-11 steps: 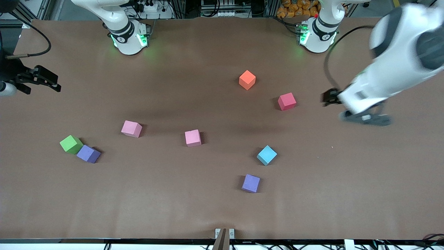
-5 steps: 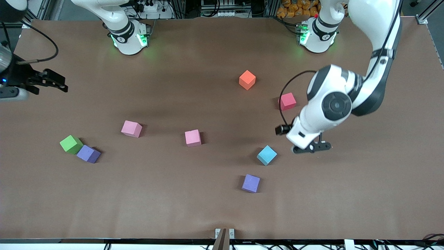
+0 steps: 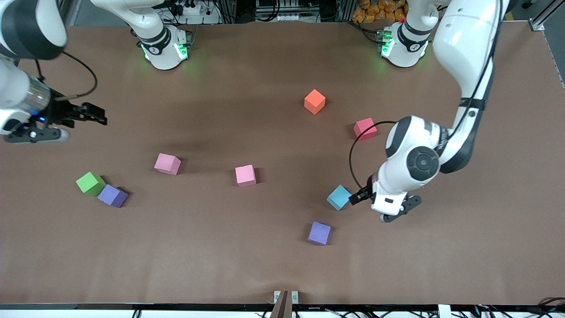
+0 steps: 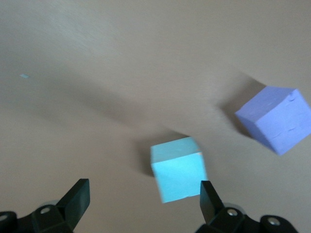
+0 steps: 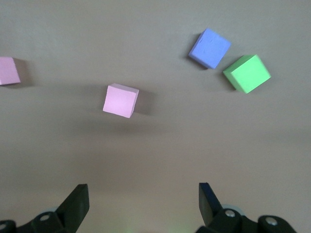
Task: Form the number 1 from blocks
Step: 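Grasp the cyan cube with the left gripper while the right gripper reaches pink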
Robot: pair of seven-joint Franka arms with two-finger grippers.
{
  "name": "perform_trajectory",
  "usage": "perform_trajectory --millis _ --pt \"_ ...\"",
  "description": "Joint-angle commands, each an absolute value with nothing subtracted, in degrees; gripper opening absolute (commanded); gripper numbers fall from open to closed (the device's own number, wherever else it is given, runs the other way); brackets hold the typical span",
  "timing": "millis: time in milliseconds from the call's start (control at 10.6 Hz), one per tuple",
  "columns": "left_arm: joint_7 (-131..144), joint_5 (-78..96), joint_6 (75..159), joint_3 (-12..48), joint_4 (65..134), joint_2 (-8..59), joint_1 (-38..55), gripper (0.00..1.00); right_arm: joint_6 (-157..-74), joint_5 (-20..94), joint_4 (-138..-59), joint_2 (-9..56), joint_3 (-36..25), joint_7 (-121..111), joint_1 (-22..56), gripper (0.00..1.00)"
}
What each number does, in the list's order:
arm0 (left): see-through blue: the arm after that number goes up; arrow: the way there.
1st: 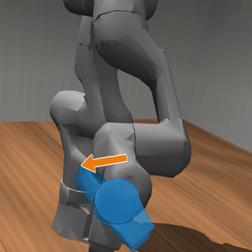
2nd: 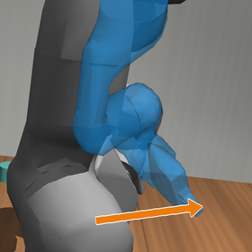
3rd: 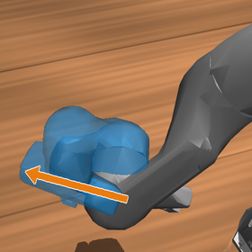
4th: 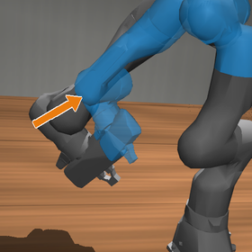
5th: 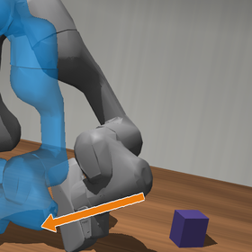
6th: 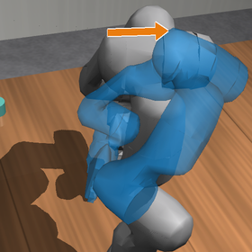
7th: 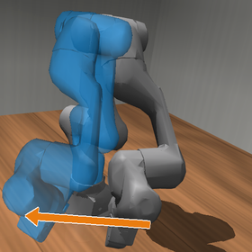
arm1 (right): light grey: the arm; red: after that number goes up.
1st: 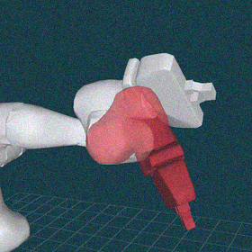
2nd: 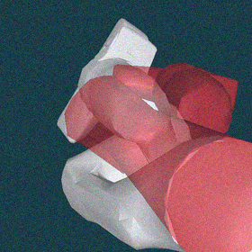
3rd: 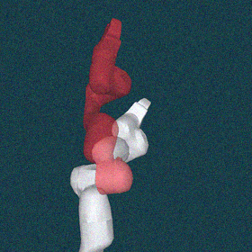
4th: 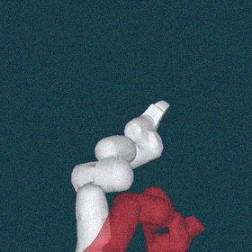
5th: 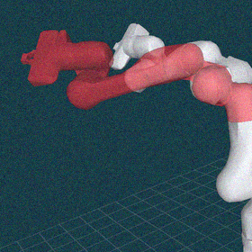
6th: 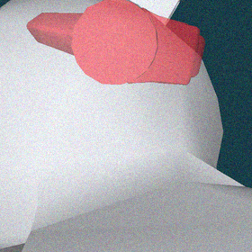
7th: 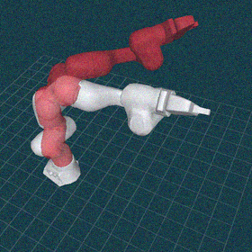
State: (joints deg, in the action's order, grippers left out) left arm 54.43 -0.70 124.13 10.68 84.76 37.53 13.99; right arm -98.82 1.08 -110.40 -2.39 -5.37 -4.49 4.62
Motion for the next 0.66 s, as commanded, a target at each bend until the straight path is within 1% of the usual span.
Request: perform_trajectory --millis 0,189,473,567 --pt "62.11 -2.54 129.09 10.11 82.36 40.68 17.04 1.00 -103.78 1.14 -116.17 -2.99 -5.98 -0.73 7.02 1.00" --pt "63.19 -4.03 130.78 10.02 82.09 42.36 18.45 1.00 -104.85 1.14 -116.90 0.07 -5.98 2.36 9.04 1.00" --pt "69.42 -6.59 130.87 4.59 82.18 44.64 24.06 1.00 -107.13 6.48 -117.07 5.26 -6.06 2.55 8.79 1.00" --pt "70.22 -6.59 130.87 3.79 82.18 44.82 24.95 1.00 -108.01 6.59 -117.07 6.75 -6.06 2.55 8.79 1.00"
